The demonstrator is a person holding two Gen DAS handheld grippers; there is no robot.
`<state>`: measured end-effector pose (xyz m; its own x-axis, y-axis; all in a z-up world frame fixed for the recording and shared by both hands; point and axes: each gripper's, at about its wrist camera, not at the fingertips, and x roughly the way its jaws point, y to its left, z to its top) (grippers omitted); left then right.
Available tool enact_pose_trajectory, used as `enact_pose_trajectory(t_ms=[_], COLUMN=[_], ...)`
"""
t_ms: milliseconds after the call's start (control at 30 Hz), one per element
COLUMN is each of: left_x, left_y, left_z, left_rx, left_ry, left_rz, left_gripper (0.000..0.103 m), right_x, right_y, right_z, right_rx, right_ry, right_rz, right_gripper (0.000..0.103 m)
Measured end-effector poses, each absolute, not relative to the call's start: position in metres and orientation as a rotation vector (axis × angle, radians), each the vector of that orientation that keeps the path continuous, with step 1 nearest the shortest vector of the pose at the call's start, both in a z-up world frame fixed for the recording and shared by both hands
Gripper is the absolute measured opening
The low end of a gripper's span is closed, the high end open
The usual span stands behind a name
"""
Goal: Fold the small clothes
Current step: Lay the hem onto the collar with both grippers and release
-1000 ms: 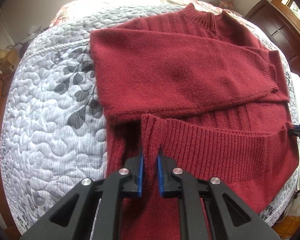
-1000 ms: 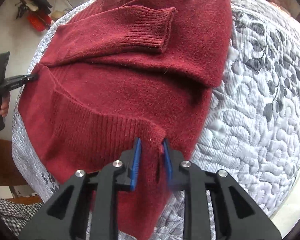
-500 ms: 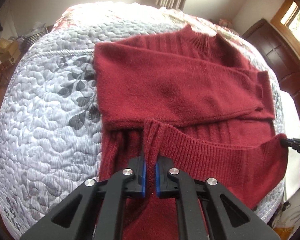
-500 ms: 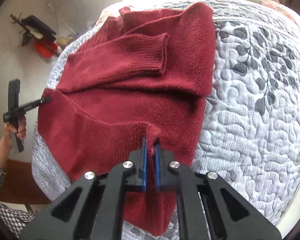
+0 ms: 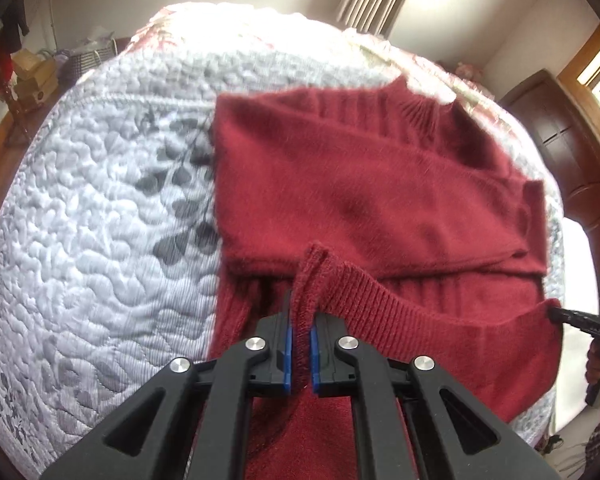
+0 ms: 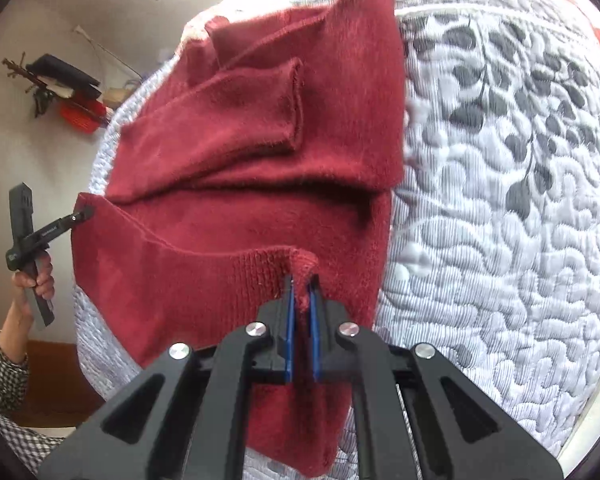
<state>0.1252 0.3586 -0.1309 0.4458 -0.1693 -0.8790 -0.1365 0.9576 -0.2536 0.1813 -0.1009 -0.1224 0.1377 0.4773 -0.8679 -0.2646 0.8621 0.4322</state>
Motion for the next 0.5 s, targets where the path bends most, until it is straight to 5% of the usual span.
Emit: enact_pose_trajectory(t_ms=[500], left_x=[0.229], left_y=[0.391], left_z=[-0.075], left_rx=[-0.357], left_ry=[0.885], left_rz=[0.038], left_gripper=[0.006], right_x=[0.308], right_y=[-0.081], right_z=[-0.034], right_rx=[0.161], right_ry=[1.074], right_rz=[0.553], right_gripper=[0.005])
